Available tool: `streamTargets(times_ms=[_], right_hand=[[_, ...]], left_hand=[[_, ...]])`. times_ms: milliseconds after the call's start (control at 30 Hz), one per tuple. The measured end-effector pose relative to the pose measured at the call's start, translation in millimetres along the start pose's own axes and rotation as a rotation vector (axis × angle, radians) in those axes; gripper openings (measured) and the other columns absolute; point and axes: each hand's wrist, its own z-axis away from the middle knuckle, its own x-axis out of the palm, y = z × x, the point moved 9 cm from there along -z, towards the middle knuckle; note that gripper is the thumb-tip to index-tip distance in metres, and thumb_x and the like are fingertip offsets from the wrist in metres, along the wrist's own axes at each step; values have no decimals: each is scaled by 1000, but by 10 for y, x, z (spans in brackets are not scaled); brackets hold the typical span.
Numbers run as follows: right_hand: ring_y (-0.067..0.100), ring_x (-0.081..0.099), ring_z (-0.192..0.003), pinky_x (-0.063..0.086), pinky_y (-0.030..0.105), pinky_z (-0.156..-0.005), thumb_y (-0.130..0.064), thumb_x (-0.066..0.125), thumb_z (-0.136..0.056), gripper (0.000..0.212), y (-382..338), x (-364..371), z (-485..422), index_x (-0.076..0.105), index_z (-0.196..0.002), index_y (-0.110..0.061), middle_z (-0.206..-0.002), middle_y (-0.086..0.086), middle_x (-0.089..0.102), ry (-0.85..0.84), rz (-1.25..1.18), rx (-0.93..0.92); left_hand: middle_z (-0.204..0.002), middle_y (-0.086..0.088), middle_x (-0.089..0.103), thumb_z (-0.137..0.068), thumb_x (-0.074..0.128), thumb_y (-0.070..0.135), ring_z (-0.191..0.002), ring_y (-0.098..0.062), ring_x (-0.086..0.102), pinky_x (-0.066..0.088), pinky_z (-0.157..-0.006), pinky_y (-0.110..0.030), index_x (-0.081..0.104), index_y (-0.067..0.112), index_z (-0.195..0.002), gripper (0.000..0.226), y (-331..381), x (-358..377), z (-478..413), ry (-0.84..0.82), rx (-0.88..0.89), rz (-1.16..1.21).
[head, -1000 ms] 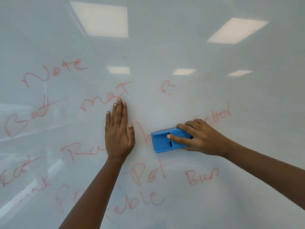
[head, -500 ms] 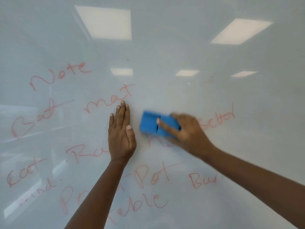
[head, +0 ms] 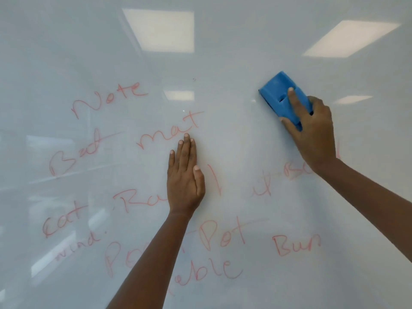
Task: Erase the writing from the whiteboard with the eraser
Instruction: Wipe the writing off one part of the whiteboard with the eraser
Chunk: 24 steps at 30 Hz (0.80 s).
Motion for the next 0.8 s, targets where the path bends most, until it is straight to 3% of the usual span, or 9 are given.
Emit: streamTargets(times_ms=[67,167,300,433,467,533,633,733,800], right_hand=[[34,56,-88,48,40,-78,-29,58,-88,40,-320,112,485,56,-126,-18,-102,27,60,-68,-87,-144],[7,57,-79,53,31,-69,-41,49,-94,19,-773,269,1687,65,-101,-34,-85,2,70,-421,-264,-497],[18,66,-92,53,31,-82,-11,30,-100,41,-757,296,2678,46,-130,-33,-104,3,72,-604,-61,-1033],[-1,64,-72,52,23,-67,-53,44,-91,28,-555,209,1291,66,-95,-37,-80,-16,71,-404,-123,-670],[4,63,-73,52,23,-67,-56,47,-88,33,-398,133,904,67,-98,-33,-82,-11,71,-283,-74,-558],[38,59,-87,53,42,-78,-36,52,-90,41,-18,-67,282,58,-124,-14,-105,23,63,-51,9,-289],[47,48,-98,42,51,-89,-18,60,-90,54,505,-155,66,37,-139,-12,-117,34,48,-2,63,90],[47,54,-94,47,52,-86,-15,66,-85,47,373,42,664,51,-130,-14,-113,30,55,-140,-50,30],[32,62,-88,54,39,-78,-38,68,-81,27,60,170,1428,65,-107,-32,-99,3,65,-378,-152,-216]], left_hand=[[-146,-14,28,-88,18,18,-135,-23,23,7,-114,-28,32,-3,-137,55,-14,0,2,-1,1,11],[-145,-15,30,-88,18,17,-135,-24,23,6,-114,-27,32,-3,-137,55,-16,-5,3,-1,4,23],[-146,-11,27,-87,18,17,-135,-21,22,7,-114,-28,32,-3,-137,55,-10,6,-1,-9,-1,12],[-146,-14,29,-87,19,17,-135,-22,22,7,-114,-28,31,-3,-137,55,-9,12,6,-10,2,12],[-146,-12,28,-88,18,17,-136,-22,22,6,-114,-28,31,-2,-137,55,-8,11,9,-9,3,13],[-146,-10,25,-87,18,17,-136,-22,22,6,-114,-28,31,-2,-138,55,-12,11,12,-7,5,9],[-146,-8,22,-88,18,17,-136,-20,20,7,-114,-29,30,-2,-138,55,-16,18,11,-2,9,0],[-147,-10,25,-88,18,17,-137,-18,20,7,-114,-29,30,-2,-138,55,-19,27,16,1,7,-1],[-146,-11,27,-87,18,17,-136,-21,21,7,-114,-29,31,-2,-138,55,-18,25,15,0,7,0]])
